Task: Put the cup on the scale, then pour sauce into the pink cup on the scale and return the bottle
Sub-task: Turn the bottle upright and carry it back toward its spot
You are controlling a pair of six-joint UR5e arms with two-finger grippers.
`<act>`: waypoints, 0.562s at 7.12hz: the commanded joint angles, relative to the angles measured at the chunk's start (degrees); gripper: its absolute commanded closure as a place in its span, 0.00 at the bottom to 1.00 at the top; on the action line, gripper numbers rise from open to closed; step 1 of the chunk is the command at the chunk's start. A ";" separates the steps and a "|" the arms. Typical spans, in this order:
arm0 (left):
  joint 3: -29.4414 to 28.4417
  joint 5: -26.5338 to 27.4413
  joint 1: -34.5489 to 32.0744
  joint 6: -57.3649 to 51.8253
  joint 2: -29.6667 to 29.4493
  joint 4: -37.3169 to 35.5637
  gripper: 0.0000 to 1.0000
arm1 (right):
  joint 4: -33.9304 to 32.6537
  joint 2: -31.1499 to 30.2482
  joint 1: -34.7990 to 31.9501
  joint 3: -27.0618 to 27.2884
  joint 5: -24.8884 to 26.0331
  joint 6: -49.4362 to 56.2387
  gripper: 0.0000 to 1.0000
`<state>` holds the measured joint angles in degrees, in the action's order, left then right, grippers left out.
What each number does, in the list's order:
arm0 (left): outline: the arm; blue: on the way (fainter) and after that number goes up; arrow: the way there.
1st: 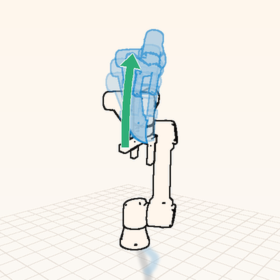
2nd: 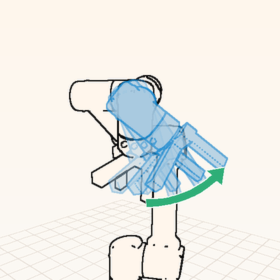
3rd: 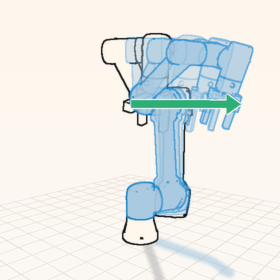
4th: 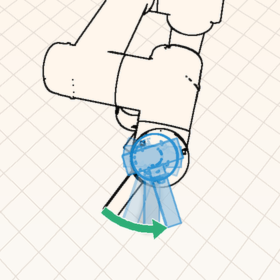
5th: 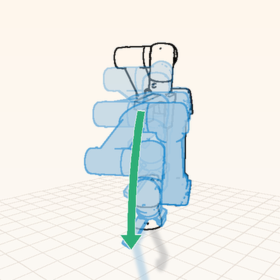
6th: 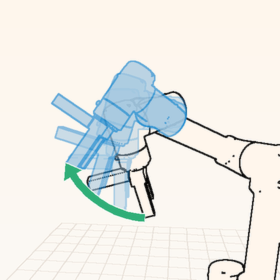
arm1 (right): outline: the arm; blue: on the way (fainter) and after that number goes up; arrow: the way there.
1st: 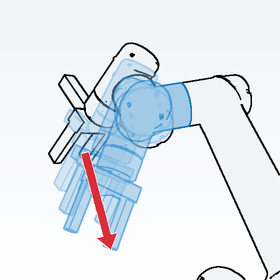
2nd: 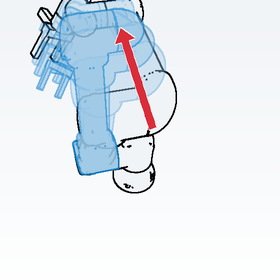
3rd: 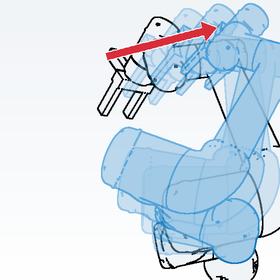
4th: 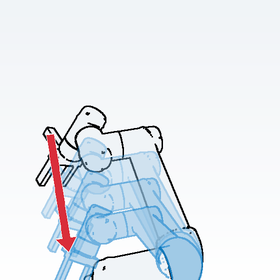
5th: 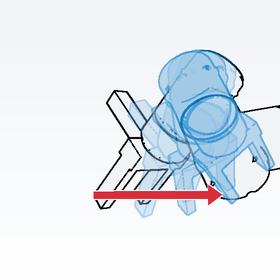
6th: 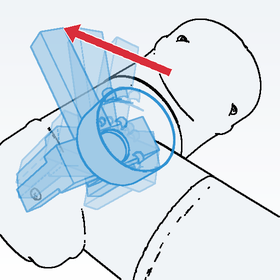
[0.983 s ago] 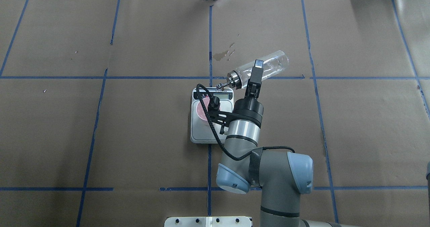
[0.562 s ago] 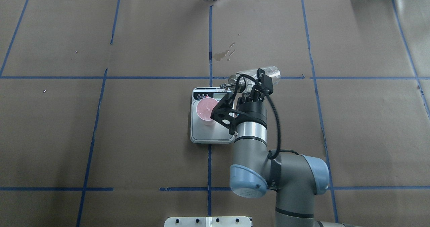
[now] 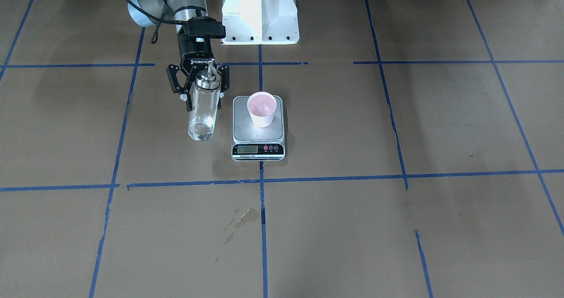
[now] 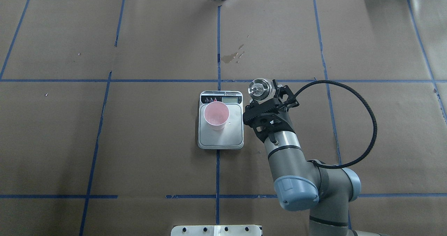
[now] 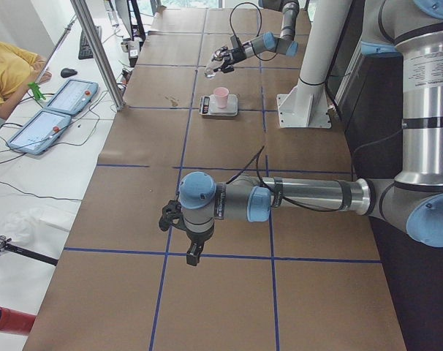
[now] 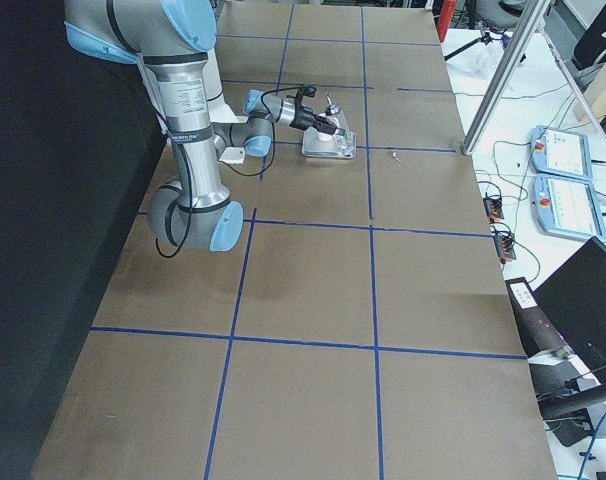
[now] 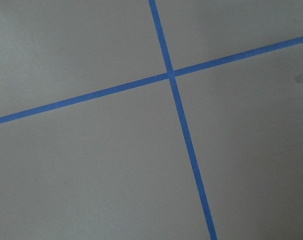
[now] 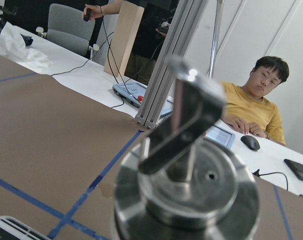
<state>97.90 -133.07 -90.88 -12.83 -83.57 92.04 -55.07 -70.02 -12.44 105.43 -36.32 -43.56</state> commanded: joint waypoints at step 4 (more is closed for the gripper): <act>0.00 0.00 0.00 -0.09 0.16 0.16 0.00 | 0.66 -16.15 -2.05 6.26 -7.15 -14.40 1.00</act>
<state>97.88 -133.07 -90.88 -12.86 -83.43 92.16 -54.47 -80.39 -13.28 109.13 -40.90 -54.04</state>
